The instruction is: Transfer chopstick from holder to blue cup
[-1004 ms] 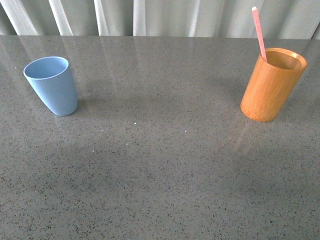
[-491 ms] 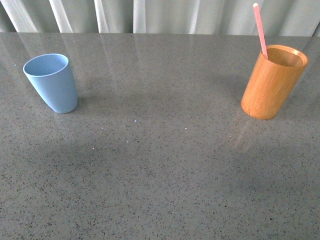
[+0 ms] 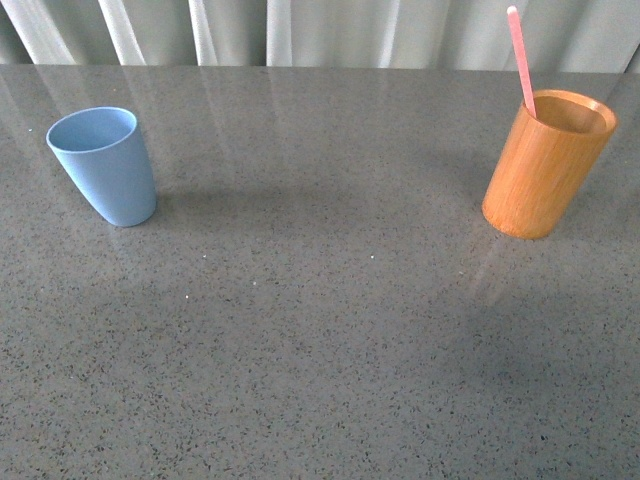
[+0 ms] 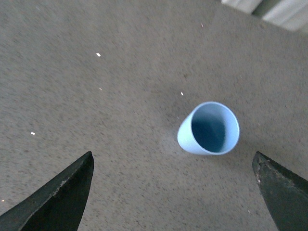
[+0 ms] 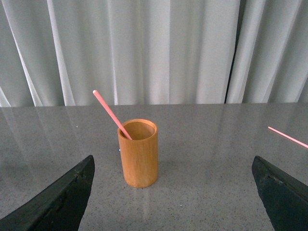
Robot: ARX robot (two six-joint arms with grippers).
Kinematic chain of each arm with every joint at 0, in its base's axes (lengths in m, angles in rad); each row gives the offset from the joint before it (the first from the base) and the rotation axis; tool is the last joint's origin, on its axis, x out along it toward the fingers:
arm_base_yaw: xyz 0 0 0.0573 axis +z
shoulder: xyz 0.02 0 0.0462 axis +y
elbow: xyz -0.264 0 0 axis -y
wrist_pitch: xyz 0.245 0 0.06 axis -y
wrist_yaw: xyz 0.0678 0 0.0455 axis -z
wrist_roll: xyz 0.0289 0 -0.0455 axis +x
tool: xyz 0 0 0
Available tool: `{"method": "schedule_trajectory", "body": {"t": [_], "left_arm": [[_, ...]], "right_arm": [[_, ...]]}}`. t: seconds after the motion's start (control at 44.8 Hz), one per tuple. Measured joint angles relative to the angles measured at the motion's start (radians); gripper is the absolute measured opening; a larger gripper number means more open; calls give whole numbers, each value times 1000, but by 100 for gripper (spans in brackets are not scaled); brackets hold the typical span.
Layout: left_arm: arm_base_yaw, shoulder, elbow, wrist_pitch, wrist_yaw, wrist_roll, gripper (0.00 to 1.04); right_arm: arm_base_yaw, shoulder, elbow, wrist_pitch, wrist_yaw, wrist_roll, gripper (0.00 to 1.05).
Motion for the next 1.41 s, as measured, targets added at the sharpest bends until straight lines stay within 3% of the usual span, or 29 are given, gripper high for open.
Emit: {"method": "schedule_trajectory", "body": {"t": [0.379, 1.227, 1.405], "left_arm": [[-64, 375, 222, -75, 7, -64, 98], [-113, 712, 384, -37, -28, -93, 98], [-129, 751, 409, -54, -35, -96, 65]], "right_arm": [[0, 0, 0, 0, 0, 0, 95], [0, 0, 0, 0, 0, 0, 95], [0, 0, 0, 0, 0, 0, 95]]}}
